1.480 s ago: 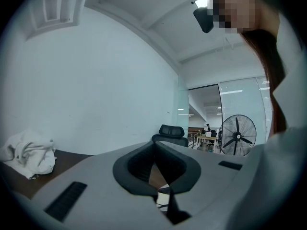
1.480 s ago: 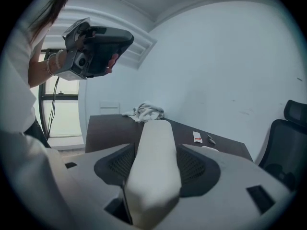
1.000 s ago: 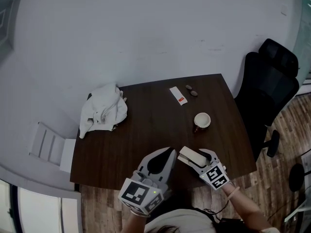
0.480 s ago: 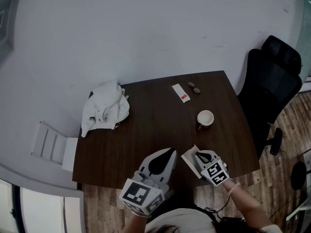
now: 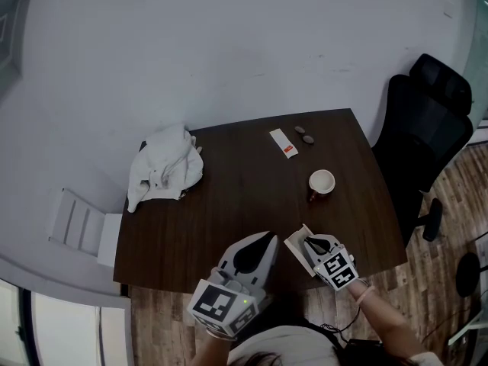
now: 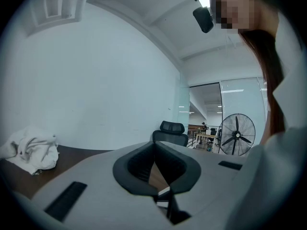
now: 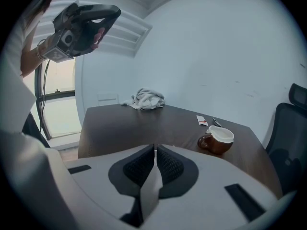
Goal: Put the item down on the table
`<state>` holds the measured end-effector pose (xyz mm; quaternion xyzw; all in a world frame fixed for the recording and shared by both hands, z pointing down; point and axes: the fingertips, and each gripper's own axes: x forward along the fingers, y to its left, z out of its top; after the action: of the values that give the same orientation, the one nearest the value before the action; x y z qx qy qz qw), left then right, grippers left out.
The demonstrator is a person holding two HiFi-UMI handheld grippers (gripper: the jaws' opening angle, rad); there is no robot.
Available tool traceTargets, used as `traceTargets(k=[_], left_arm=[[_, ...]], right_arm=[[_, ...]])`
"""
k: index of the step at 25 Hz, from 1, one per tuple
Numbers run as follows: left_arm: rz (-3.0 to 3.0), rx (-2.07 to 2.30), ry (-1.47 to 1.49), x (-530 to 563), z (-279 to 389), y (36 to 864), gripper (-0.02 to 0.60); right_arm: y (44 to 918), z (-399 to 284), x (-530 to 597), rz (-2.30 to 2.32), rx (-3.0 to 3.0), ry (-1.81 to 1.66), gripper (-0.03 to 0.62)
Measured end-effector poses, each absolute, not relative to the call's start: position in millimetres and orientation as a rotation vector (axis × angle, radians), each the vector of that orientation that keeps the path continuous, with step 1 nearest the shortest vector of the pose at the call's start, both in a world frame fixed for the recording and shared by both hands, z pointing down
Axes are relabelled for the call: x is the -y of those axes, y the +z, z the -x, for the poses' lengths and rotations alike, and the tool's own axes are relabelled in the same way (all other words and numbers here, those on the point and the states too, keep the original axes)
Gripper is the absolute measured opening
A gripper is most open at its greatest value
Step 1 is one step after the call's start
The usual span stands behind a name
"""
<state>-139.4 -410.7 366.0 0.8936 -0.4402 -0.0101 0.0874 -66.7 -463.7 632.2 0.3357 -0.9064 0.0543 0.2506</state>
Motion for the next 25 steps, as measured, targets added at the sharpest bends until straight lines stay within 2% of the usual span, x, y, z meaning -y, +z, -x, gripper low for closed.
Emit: traceTargets(k=[25], left_arm=[[-2.655, 1.372, -0.07, 361, 126, 353, 0.018]], right_arm=[[554, 43, 433, -1.131, 2.643, 0.232, 0.009]])
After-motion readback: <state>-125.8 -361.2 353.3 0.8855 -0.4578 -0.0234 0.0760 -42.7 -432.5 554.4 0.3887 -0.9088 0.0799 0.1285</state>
